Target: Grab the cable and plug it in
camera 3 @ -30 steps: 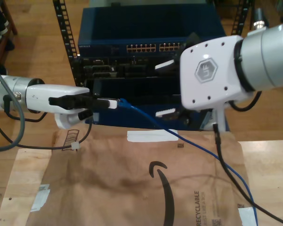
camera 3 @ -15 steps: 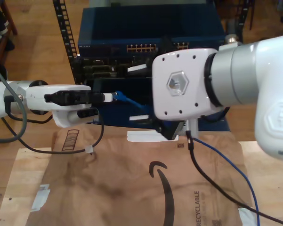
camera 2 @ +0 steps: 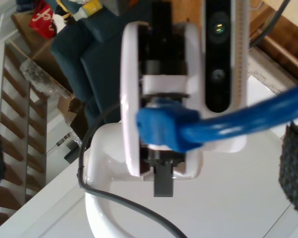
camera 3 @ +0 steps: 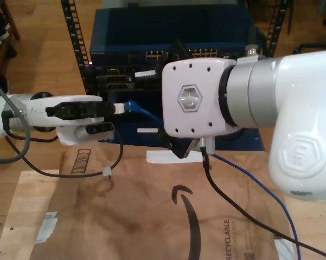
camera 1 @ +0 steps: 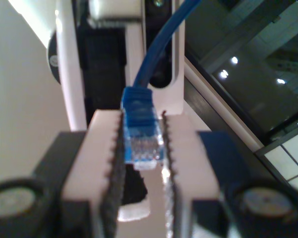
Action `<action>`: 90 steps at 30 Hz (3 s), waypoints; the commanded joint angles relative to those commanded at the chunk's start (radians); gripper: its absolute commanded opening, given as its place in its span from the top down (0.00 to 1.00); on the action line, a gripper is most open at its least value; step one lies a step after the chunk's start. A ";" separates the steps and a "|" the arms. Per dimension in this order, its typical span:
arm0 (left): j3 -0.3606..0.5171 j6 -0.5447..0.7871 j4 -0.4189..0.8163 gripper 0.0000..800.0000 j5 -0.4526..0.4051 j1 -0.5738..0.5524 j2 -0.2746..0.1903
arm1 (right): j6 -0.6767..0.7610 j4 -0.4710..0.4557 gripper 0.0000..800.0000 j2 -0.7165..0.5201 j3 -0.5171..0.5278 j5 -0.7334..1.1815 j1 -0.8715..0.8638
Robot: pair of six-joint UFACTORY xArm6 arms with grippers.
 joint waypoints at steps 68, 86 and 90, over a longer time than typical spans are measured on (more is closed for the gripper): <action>-0.015 -0.005 0.000 0.98 0.037 0.021 0.012 | -0.023 -0.023 0.55 0.000 0.074 -0.222 0.118; -0.014 -0.005 0.000 0.98 0.037 0.020 0.006 | -0.021 -0.023 0.66 0.000 0.075 -0.229 0.118; -0.014 -0.005 0.000 0.98 0.037 0.020 0.006 | -0.021 -0.023 0.68 0.000 0.075 -0.229 0.118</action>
